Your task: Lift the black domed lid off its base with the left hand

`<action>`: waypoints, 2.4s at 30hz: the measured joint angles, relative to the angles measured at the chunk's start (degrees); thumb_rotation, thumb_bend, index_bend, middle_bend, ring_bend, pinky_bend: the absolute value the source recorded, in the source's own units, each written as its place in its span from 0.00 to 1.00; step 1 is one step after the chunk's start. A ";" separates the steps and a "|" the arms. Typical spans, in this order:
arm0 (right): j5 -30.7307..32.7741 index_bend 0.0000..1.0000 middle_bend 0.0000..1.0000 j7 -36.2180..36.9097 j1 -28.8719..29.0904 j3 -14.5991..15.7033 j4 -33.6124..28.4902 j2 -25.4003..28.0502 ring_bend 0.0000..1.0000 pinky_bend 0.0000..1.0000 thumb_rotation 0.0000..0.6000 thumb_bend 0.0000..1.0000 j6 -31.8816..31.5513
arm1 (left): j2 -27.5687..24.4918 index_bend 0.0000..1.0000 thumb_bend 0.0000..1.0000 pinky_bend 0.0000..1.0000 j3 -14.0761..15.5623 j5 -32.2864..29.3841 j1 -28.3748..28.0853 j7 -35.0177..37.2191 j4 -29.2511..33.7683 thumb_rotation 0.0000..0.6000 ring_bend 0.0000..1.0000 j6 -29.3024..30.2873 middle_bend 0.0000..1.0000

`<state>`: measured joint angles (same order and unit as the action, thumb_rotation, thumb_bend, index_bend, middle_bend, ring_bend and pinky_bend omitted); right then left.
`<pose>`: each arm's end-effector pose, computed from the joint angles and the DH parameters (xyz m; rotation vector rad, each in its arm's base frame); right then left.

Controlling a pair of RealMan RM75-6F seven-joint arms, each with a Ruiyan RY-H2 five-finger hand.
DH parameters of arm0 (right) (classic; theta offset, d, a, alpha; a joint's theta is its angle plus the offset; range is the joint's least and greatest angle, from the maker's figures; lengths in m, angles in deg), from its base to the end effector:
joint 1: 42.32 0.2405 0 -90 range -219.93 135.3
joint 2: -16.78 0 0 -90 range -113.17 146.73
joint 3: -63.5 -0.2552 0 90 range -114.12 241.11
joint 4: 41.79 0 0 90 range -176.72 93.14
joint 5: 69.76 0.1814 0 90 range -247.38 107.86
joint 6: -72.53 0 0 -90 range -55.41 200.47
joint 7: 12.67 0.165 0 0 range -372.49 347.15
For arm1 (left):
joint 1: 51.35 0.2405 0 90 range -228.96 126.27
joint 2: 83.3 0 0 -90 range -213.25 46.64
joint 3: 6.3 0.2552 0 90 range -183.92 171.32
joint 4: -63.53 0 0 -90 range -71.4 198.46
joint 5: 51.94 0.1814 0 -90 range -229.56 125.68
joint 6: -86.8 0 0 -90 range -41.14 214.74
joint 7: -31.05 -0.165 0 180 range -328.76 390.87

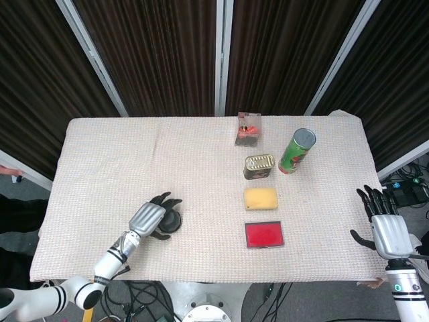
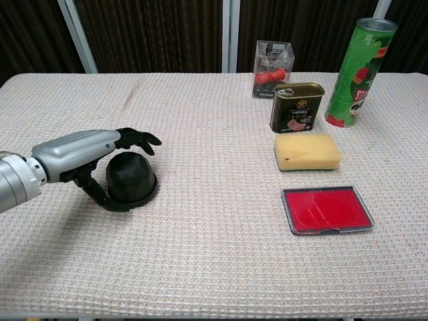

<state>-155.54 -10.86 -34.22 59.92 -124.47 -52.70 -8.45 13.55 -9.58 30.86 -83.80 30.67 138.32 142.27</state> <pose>-0.3146 -0.2215 0.1622 1.4430 -0.8820 0.8760 -0.1823 0.2932 -0.0514 -1.9618 -1.1504 -1.0102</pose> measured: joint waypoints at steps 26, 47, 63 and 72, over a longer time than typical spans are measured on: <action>0.31 0.00 0.02 -0.11 0.31 0.24 0.68 -0.55 0.00 0.00 1.00 0.10 0.95 | 1.35 0.12 0.03 0.16 0.42 -1.18 -1.14 2.71 -3.56 1.00 0.00 -0.65 0.25; 0.74 0.00 0.02 0.47 0.31 0.22 1.51 -0.82 0.00 0.00 1.00 0.10 1.30 | 1.18 0.15 0.14 0.16 0.44 -1.60 -1.12 2.76 -2.50 1.00 0.02 0.38 0.39; 0.95 0.00 0.02 1.20 0.30 0.18 2.09 -0.98 0.00 0.00 1.00 0.10 1.44 | 0.27 0.44 0.19 0.20 -0.25 -2.63 -1.22 1.97 -0.52 1.00 0.10 0.66 0.43; 1.05 0.00 0.02 1.50 0.10 0.02 2.22 -0.81 0.00 0.00 1.00 0.10 1.02 | -2.18 0.47 0.20 0.36 -0.71 -3.25 -1.81 -1.12 2.35 1.00 0.19 0.31 0.45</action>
<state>-154.49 -9.36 -34.11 59.94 -122.24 -53.51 -7.43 11.36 -10.28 27.60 -85.60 29.55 140.66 142.58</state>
